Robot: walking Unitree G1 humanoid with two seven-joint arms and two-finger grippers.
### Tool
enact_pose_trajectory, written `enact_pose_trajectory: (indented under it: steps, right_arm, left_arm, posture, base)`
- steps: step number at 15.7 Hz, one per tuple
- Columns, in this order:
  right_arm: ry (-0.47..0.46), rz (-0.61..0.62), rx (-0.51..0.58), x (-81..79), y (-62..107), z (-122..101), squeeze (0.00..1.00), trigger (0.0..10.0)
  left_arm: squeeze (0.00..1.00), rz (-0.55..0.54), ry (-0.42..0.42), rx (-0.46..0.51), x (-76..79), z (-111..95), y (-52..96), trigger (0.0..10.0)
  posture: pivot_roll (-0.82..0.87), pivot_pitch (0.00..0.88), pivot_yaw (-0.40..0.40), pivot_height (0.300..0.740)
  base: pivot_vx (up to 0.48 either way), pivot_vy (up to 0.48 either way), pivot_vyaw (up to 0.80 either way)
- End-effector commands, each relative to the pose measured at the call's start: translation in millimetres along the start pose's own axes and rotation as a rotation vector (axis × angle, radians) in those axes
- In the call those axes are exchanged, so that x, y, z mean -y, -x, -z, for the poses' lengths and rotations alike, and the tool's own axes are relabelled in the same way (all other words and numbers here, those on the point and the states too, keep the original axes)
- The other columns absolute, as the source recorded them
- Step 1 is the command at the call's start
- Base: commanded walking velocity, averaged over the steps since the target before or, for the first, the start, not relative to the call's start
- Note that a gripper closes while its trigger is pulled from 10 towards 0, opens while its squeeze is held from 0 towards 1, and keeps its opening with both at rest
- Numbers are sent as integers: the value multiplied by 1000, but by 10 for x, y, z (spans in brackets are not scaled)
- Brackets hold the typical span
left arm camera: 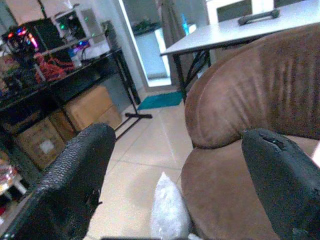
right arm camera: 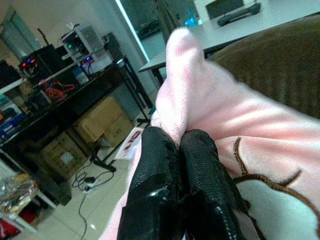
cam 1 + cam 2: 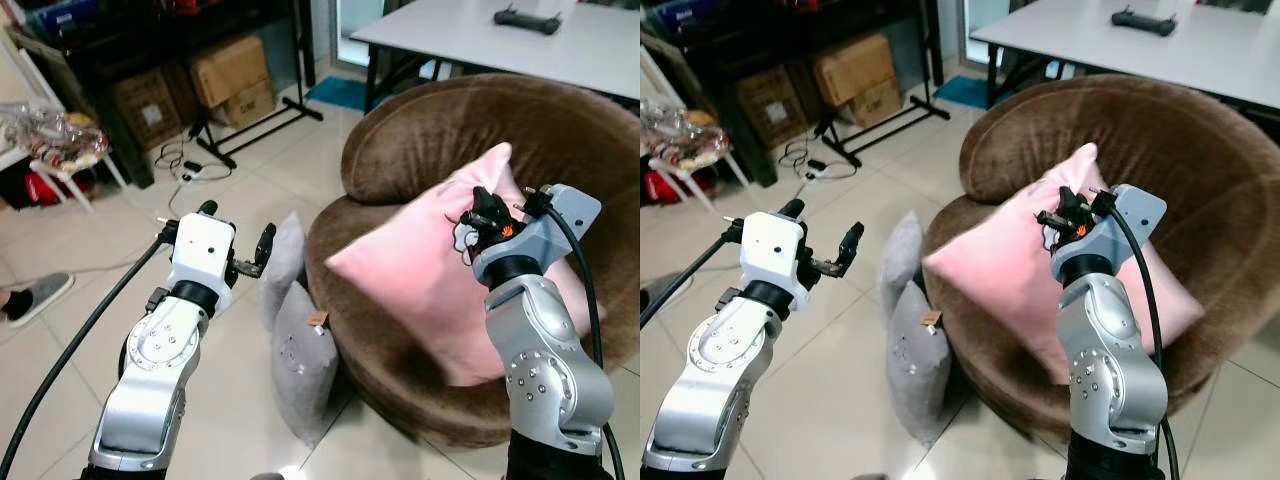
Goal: Move the pillow to the sofa from floor
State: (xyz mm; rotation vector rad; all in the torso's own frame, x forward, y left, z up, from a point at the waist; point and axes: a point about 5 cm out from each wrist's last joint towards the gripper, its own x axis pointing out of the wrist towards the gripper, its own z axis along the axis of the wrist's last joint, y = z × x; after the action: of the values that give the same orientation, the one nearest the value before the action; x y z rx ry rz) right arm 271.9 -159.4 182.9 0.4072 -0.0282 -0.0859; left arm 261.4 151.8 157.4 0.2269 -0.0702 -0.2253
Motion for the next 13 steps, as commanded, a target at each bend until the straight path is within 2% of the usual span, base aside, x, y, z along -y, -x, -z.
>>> enact_pose_trajectory:
  steps: [1, 6, 11, 13]
  right_arm:
    - [-8, -10, 36, -22, 15, -57, 0, 10000]
    - [-22, -23, 56, -46, 21, -86, 0, 10000]
    - [10, -35, 61, -93, -3, -89, 0, 10000]
    - [23, -42, 61, -96, -7, -89, 0, 10000]
  left_arm:
    - [0, 6, 1, -4, -9, 14, -9, 10000]
    - [0, 3, 10, -2, 0, 26, -13, 10000]
    - [0, -24, 4, 4, -1, 7, -16, 10000]
    - [0, -28, 12, 17, 4, -13, -24, 10000]
  posture:
    - [-8, 0, 101, 740]
    - [-5, 0, 98, 740]
    - [2, 0, 82, 740]
    - [2, 0, 79, 740]
  base:
    - [0, 0, 0]
    - [0, 0, 0]
    - [0, 0, 0]
    - [0, 0, -613]
